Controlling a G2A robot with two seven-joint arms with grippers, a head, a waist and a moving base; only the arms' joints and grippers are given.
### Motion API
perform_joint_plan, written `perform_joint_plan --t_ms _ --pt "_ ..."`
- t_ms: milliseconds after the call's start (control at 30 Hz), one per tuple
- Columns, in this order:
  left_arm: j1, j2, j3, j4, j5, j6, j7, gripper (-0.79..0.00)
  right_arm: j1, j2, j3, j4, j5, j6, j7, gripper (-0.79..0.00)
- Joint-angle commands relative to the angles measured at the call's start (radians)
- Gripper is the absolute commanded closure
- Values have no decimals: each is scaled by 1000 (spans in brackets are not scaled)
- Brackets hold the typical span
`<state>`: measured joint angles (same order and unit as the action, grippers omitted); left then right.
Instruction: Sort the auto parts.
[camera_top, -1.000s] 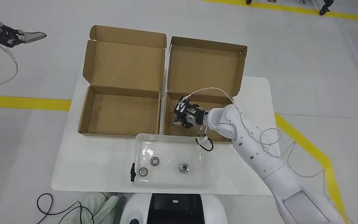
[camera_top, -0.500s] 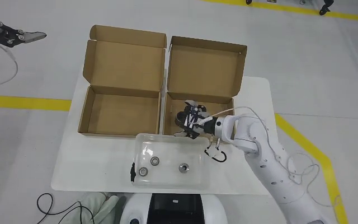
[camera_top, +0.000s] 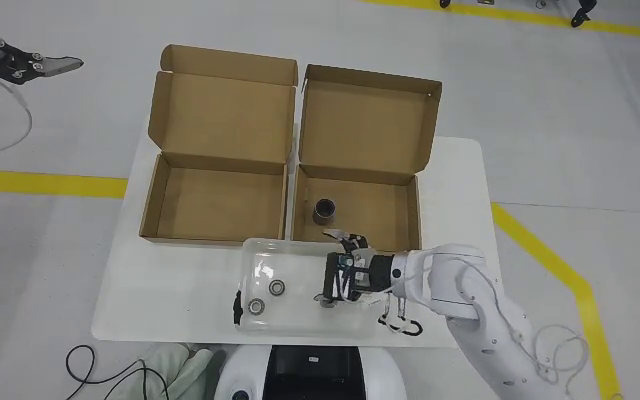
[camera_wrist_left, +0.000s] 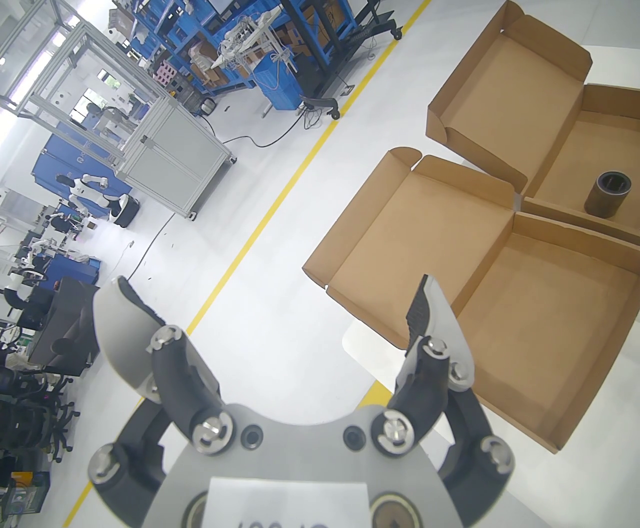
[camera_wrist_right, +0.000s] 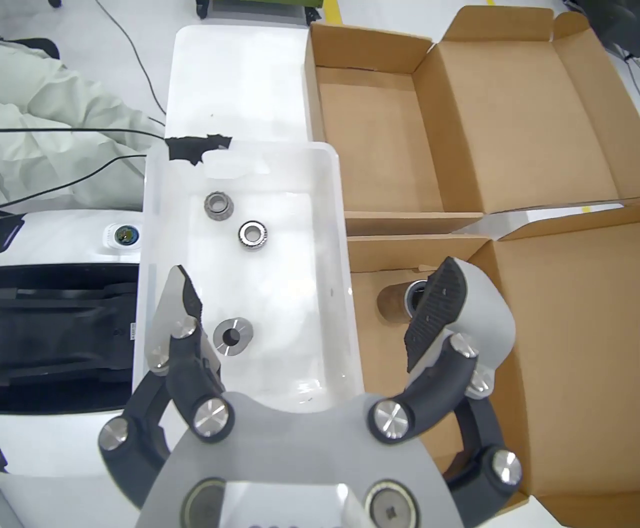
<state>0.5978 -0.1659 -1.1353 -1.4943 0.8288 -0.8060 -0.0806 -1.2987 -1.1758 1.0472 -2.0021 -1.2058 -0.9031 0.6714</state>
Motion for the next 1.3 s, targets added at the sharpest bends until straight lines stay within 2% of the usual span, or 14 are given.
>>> perform_joint_plan --t_ms 0,367,567,900,1267 --pt "0 0 0 0 0 0 0 -785 -11 3 -11 3 -14 -3 10 -785" --pt "0 0 0 0 0 0 0 -785 -54 14 -67 50 -102 29 13 -785" --pt "0 0 0 0 0 0 0 -785 -48 18 -92 68 -145 34 21 -699" --pt "0 0 0 0 0 0 0 -785 -30 22 -146 106 -185 24 70 -690" --pt "0 0 0 0 0 0 0 -785 8 18 -209 179 -167 33 119 -634"
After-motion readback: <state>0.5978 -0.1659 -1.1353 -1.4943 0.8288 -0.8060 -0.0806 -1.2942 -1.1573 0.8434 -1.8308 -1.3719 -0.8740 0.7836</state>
